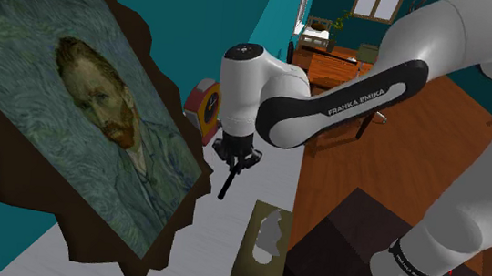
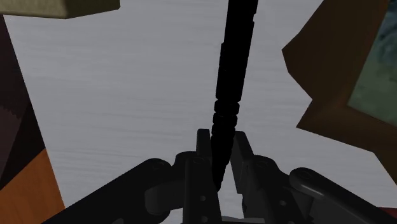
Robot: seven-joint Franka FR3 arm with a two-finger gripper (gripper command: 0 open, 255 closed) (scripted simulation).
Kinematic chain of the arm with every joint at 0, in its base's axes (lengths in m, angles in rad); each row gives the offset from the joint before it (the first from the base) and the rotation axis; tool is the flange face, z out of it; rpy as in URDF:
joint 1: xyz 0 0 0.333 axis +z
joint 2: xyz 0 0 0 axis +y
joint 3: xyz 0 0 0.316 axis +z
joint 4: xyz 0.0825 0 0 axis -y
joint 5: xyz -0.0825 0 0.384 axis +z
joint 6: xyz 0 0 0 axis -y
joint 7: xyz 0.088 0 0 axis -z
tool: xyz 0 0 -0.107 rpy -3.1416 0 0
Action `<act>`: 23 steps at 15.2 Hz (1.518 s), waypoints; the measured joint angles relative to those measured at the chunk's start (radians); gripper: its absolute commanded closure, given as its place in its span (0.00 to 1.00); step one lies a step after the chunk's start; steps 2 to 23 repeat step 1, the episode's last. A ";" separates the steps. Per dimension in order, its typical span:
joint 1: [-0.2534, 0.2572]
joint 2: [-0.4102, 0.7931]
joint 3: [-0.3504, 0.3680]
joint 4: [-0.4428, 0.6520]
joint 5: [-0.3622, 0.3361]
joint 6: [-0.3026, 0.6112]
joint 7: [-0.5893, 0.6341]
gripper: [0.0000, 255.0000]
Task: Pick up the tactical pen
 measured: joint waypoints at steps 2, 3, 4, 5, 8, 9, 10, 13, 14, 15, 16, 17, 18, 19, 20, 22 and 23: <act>-0.001 -0.004 0.001 0.006 0.005 -0.008 -0.004 1.00; -0.001 -0.004 0.001 0.006 0.005 -0.008 -0.004 1.00; -0.001 -0.004 0.001 0.006 0.005 -0.008 -0.004 1.00; -0.001 -0.004 0.001 0.006 0.005 -0.008 -0.004 1.00; -0.001 -0.004 0.001 0.006 0.005 -0.008 -0.004 1.00; -0.001 -0.004 0.001 0.006 0.005 -0.008 -0.004 1.00; -0.001 -0.004 0.001 0.006 0.005 -0.008 -0.004 1.00; -0.001 -0.004 0.001 0.006 0.005 -0.008 -0.004 1.00; -0.001 -0.004 0.001 0.006 0.005 -0.008 -0.004 1.00; -0.001 -0.004 0.001 0.006 0.005 -0.008 -0.004 1.00; -0.001 -0.004 0.001 0.006 0.005 -0.008 -0.004 1.00; -0.001 -0.004 0.001 0.006 0.005 -0.008 -0.004 1.00; -0.001 -0.004 0.001 0.006 0.005 -0.008 -0.004 1.00; -0.001 -0.004 0.001 0.006 0.005 -0.008 -0.004 1.00; -0.001 -0.004 0.001 0.006 0.005 -0.008 -0.004 1.00; -0.001 -0.004 0.001 0.006 0.005 -0.008 -0.004 1.00; -0.001 -0.004 0.001 0.006 0.005 -0.008 -0.004 1.00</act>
